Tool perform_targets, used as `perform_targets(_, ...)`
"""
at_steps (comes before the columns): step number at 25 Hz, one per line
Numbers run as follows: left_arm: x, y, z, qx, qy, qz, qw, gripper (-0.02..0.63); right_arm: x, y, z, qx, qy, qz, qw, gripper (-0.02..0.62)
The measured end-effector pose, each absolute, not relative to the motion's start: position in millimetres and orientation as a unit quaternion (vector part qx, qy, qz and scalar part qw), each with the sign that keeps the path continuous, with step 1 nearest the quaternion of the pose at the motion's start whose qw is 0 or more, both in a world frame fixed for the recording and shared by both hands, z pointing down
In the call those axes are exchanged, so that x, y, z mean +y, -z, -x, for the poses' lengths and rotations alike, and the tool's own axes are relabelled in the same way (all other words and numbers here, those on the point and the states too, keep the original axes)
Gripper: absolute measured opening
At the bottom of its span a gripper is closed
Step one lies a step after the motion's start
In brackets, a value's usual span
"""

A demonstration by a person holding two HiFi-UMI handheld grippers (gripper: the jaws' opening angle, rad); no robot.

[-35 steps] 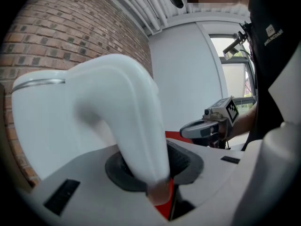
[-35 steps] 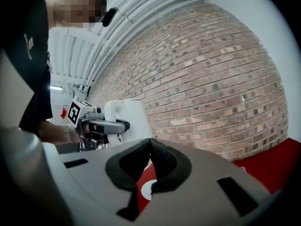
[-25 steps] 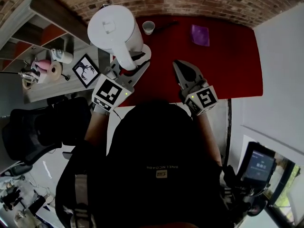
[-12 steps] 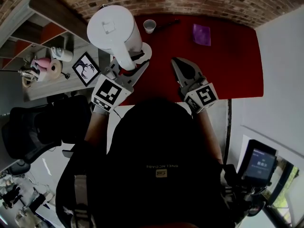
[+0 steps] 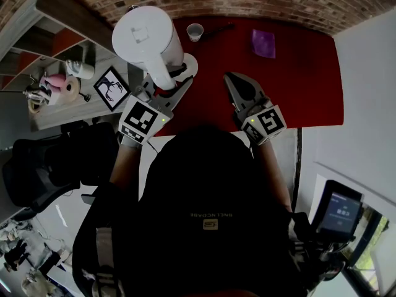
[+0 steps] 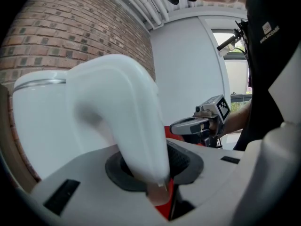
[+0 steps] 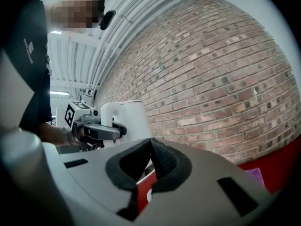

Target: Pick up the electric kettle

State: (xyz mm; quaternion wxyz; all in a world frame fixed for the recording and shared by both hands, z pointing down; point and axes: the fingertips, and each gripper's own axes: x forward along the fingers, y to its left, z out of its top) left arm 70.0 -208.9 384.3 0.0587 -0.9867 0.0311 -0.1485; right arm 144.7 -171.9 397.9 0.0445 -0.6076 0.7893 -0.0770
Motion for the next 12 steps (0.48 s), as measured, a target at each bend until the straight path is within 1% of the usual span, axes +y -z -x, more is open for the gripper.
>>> perform_targets(12, -212.0, -387.4, -68.5, 0.033, 0.151, 0.987, 0.047, 0.093, -172.3, -399.9, -144.5, 0.787, 0.081, 0.610, 0.043, 0.002)
